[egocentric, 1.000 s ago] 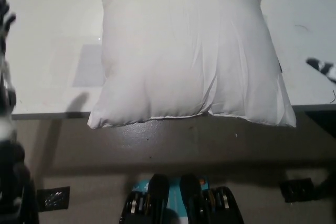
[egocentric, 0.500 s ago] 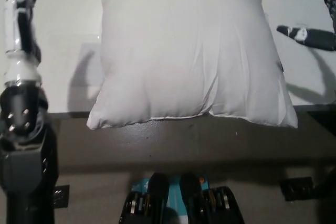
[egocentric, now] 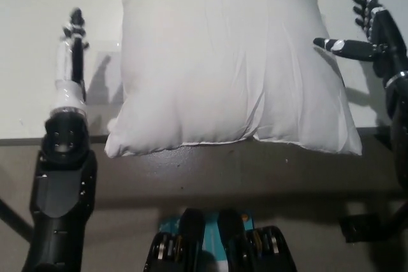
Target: The robot uses both hands to lift the pillow and then drops it on the table
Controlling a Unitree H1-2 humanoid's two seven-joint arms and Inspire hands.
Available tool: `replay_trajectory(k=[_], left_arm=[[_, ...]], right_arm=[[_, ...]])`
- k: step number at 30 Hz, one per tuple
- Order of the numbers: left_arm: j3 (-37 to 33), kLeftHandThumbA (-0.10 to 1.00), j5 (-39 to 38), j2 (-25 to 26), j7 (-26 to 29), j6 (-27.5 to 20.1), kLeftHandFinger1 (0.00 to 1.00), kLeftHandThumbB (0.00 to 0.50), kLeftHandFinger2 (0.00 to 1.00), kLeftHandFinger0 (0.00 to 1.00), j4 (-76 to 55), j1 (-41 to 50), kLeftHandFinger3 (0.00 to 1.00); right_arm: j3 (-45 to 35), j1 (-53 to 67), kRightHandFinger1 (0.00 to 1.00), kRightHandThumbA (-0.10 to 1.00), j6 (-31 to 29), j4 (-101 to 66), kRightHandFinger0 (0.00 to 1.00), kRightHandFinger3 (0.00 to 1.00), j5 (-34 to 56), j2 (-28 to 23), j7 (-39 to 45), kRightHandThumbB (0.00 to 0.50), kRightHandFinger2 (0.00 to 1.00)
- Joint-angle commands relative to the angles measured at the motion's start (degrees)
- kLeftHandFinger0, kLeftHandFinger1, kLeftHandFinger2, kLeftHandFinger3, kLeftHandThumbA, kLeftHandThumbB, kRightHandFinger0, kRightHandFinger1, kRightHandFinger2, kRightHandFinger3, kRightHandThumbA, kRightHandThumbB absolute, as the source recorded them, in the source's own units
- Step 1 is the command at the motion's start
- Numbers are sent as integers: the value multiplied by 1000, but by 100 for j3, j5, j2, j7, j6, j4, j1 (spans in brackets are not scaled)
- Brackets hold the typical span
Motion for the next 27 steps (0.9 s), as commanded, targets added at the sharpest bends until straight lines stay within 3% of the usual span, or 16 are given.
replay_trajectory(k=[1,3,5,8,12,13,17,20,21,23,24,25,27], left_arm=[[-93,1000,-5,44,242,-710,1000,22,1000,1000,655,-359,1000],[-143,1000,4,26,317,-876,1000,28,1000,1000,1211,-383,1000],[-158,1000,-50,22,311,-1086,1000,11,1000,1000,1581,-376,1000],[-167,1000,-91,-23,328,-1161,1000,25,1000,1000,1865,-354,1000],[-202,1000,-98,-77,382,-1338,1000,49,1000,1000,2084,-319,1000],[-264,1000,-53,-148,397,-1261,1000,73,1000,1000,2176,-330,1000],[-352,1000,-57,-312,389,-1178,1000,77,1000,1000,2074,-340,1000],[-412,1000,-89,-437,330,-1146,1000,91,1000,1000,1981,-366,1000],[-403,1000,-173,-573,296,-1203,1000,76,1000,1000,1977,-456,1000],[-420,1000,-194,-643,305,-1107,1000,85,1000,1000,1923,-502,1000],[-422,1000,-197,-631,305,-1103,1000,86,1000,1000,1912,-504,1000],[-464,1000,-224,-759,255,-1241,1000,51,1000,1000,1922,-561,1000],[-528,1000,-182,-840,317,-1284,1000,61,1000,1000,1991,-641,1000]], right_arm=[[-130,-393,1000,1000,-506,410,1000,1000,122,14,-216,412,1000],[-136,-384,1000,1000,-710,759,1000,1000,110,76,-263,369,1000],[-138,-406,1000,1000,-857,1044,1000,1000,85,139,-355,352,1000],[-155,-383,1000,1000,-991,1247,1000,1000,107,201,-406,336,1000],[-191,-340,1000,1000,-1068,1445,1000,1000,147,249,-434,330,1000],[-190,-277,1000,1000,-1188,1691,1000,1000,138,265,-455,349,1000],[-265,-256,1000,1000,-1338,2153,1000,1000,227,367,-499,374,1000],[-283,-247,1000,1000,-1499,2349,1000,1000,260,471,-533,332,1000],[-284,-259,1000,1000,-1654,2537,1000,1000,267,510,-567,303,1000],[-261,-305,1000,1000,-1724,2655,1000,1000,264,532,-587,298,1000],[-257,-325,1000,1000,-1754,2690,1000,1000,270,538,-594,297,1000],[-273,-311,1000,1000,-1698,2694,1000,1000,320,576,-557,318,1000],[-245,-307,1000,1000,-1734,2702,1000,1000,305,595,-582,328,1000]])
